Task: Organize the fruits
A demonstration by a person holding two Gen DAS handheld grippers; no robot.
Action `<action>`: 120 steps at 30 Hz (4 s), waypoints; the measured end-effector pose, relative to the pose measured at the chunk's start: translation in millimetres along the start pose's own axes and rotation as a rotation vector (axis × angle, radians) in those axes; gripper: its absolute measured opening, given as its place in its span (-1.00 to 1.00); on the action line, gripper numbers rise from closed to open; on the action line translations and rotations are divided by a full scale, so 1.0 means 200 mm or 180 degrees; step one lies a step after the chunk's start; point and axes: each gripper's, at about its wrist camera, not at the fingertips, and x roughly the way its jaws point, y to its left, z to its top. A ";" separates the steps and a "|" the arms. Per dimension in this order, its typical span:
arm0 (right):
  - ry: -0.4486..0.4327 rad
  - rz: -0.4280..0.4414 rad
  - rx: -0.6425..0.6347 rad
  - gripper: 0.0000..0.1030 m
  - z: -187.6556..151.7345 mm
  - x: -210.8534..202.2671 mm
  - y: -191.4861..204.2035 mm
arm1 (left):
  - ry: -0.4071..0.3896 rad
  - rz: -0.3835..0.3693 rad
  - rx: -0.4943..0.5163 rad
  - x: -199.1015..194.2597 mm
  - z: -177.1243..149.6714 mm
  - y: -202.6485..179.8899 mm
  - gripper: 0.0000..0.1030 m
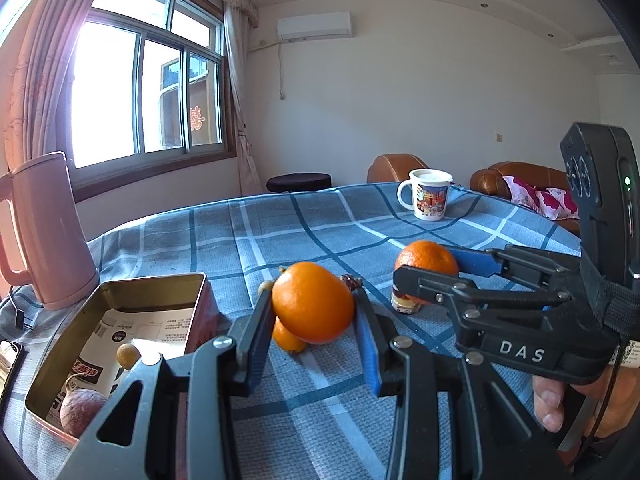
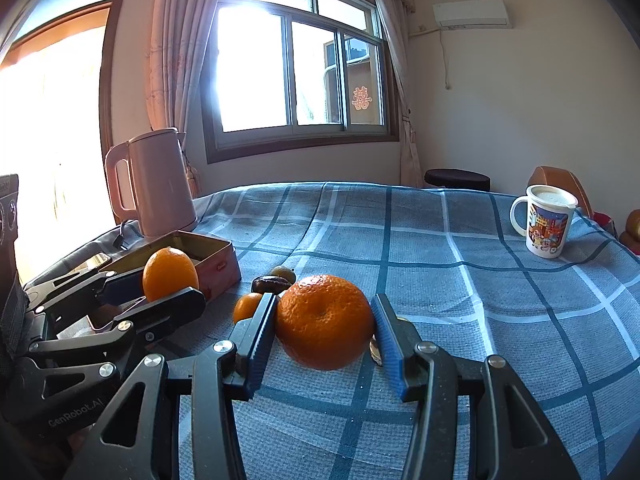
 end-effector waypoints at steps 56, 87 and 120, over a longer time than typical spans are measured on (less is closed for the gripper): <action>-0.0333 0.0018 -0.0187 -0.04 0.01 -0.08 0.09 | -0.0492 0.0311 0.0026 -0.19 0.05 0.09 -0.22; -0.0182 0.0698 -0.0650 -0.03 0.25 0.09 0.53 | -0.0236 0.0903 -0.0307 -0.22 0.04 0.52 -0.22; 0.0213 0.0839 -0.0944 -0.03 0.23 0.38 0.82 | 0.0359 0.0971 -0.0584 -0.10 -0.05 0.80 -0.22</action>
